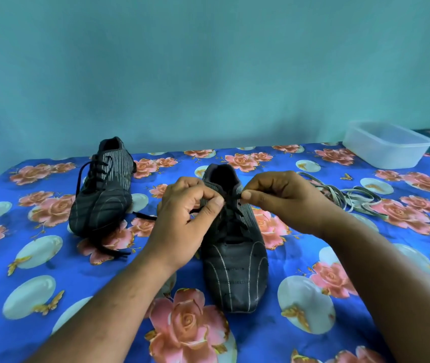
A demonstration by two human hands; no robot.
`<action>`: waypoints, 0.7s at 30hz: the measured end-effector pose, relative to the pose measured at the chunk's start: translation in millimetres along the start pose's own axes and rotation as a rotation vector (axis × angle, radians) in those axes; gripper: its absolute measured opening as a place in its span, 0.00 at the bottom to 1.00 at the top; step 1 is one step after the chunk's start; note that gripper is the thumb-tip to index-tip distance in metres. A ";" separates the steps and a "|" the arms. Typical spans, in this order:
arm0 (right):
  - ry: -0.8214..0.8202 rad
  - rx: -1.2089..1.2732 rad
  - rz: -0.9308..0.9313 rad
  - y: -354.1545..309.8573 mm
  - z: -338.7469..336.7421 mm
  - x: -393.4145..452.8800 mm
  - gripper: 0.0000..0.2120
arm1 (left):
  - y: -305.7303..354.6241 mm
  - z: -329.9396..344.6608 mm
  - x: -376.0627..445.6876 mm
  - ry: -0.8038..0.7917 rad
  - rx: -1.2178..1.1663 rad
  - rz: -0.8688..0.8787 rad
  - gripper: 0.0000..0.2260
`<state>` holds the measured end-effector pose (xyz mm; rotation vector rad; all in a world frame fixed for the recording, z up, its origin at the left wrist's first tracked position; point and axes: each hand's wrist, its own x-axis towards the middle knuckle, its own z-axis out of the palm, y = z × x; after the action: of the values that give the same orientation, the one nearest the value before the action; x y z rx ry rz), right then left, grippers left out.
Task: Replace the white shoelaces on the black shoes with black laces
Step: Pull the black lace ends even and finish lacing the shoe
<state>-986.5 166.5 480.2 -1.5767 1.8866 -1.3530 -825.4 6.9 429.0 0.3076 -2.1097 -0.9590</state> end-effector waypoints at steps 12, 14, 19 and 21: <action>0.064 -0.056 -0.044 -3.5 7.2 1.6 0.06 | 14.7 4.5 -0.2 0.043 0.078 0.066 0.13; 0.083 -0.029 -0.039 -2.4 6.3 2.3 0.06 | 13.5 9.2 1.8 0.048 0.099 0.084 0.11; 0.146 -0.027 0.014 3.8 2.5 3.9 0.03 | 17.4 15.2 4.3 0.103 0.153 0.103 0.12; 0.132 -0.048 0.011 6.2 5.4 5.0 0.02 | 19.1 17.5 4.7 0.107 0.178 0.138 0.14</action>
<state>-987.7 159.3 474.0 -1.5302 2.0158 -1.4505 -839.6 27.0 438.2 0.2922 -2.0922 -0.6621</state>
